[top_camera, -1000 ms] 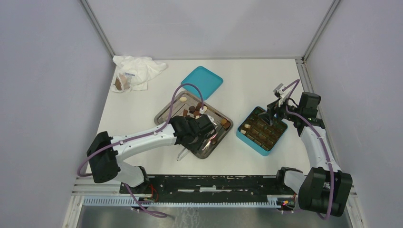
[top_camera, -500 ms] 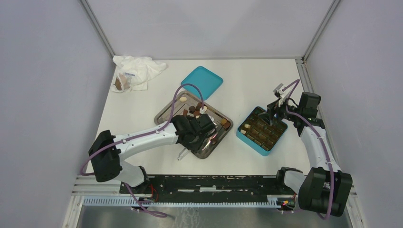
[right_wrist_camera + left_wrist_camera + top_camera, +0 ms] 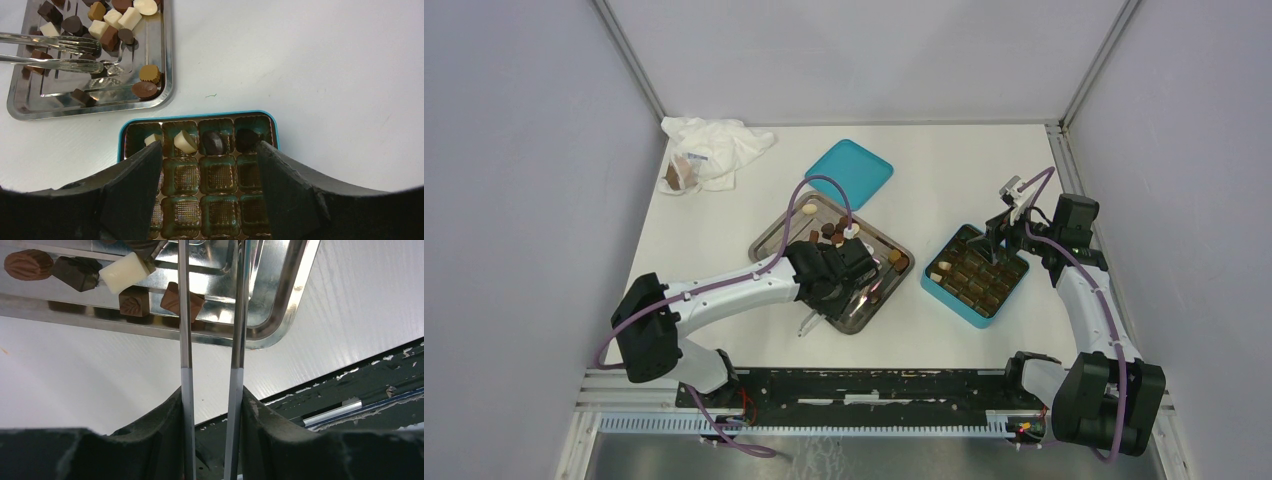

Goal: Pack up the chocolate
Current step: Pick up the fake chocolate from the plate.

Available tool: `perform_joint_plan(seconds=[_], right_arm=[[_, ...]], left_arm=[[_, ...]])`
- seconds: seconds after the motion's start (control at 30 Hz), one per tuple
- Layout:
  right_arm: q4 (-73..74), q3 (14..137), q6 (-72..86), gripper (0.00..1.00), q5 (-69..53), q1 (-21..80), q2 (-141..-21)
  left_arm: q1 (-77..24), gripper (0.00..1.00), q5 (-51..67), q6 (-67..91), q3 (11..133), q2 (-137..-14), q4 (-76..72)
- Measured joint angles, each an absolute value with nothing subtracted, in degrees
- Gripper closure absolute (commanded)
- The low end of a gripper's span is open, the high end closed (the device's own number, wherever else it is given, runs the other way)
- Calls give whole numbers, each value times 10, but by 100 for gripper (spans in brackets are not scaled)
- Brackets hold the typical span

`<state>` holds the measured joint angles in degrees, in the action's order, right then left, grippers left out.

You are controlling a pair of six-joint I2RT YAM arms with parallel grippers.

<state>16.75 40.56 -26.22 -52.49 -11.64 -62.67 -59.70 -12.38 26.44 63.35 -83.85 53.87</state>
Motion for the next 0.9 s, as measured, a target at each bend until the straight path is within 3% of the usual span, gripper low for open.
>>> perform_joint_plan(seconds=[0.23, 0.67, 0.8, 0.9], right_arm=[[168, 406, -262, 25, -525, -116, -627], [168, 406, -262, 25, -525, -116, -627], [168, 406, -262, 25, -525, -116, -627], [168, 406, -262, 25, -525, -116, -627]], left_arm=[[-597, 52, -118, 264, 634, -839, 538], [-596, 62, -115, 264, 634, -839, 538], [-596, 87, -114, 264, 634, -839, 538], [-596, 95, -115, 264, 634, -839, 538]])
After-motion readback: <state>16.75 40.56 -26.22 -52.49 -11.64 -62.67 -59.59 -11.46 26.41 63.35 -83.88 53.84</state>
